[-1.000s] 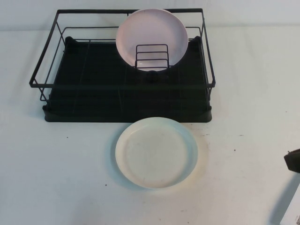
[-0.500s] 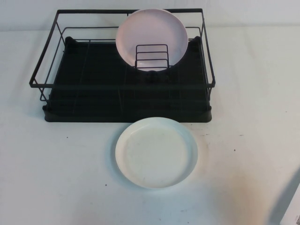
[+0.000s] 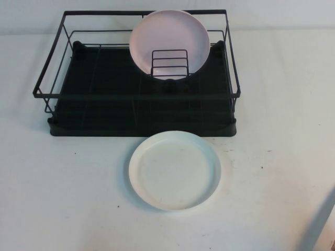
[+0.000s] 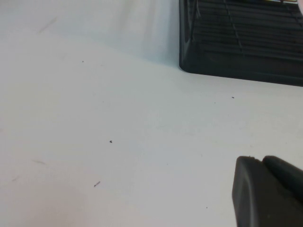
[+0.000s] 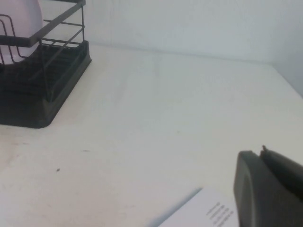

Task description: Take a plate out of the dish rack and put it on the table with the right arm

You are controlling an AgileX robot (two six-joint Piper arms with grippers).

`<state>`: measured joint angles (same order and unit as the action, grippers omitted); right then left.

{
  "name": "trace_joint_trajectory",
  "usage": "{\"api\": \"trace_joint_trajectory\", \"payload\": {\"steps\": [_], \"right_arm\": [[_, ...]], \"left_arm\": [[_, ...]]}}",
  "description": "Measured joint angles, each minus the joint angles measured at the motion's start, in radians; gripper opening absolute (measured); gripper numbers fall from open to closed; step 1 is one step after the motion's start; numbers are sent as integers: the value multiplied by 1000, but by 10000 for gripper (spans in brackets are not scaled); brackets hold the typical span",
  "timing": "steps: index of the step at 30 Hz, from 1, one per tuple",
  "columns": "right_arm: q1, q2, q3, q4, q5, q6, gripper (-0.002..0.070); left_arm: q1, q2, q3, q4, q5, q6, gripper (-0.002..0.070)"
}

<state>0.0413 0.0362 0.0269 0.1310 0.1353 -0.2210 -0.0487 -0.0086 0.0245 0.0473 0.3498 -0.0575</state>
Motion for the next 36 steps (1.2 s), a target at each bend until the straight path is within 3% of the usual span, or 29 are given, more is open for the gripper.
{"api": "trace_joint_trajectory", "payload": {"steps": [6, 36], "right_arm": [[0, -44, 2, 0, 220, 0, -18], [0, -44, 2, 3, 228, 0, -18]], "left_arm": [[0, 0, 0, 0, 0, 0, -4], [0, 0, 0, 0, 0, 0, -4]]}}
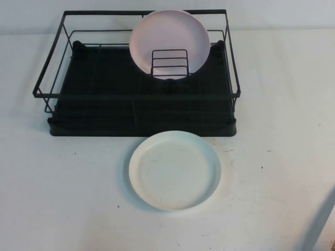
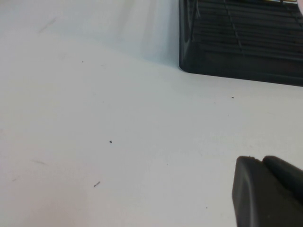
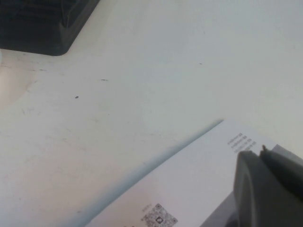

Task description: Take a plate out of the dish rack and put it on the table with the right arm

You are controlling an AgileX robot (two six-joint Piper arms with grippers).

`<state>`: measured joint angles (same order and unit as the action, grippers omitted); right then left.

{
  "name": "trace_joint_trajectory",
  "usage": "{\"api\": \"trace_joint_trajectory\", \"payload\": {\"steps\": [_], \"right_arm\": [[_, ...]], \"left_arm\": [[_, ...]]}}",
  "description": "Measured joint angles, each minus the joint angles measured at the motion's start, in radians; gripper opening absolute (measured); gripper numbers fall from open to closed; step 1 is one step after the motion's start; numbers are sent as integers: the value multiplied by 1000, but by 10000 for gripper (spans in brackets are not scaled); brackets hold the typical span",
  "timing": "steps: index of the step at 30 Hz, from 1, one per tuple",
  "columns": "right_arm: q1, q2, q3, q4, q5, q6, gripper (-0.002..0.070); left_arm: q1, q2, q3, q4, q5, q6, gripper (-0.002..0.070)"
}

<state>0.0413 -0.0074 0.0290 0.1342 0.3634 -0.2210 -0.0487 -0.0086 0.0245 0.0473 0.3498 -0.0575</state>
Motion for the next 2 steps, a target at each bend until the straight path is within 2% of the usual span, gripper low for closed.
{"api": "trace_joint_trajectory", "payload": {"steps": [2], "right_arm": [[0, 0, 0, 0, 0, 0, -18]], "left_arm": [[0, 0, 0, 0, 0, 0, -4]]}}
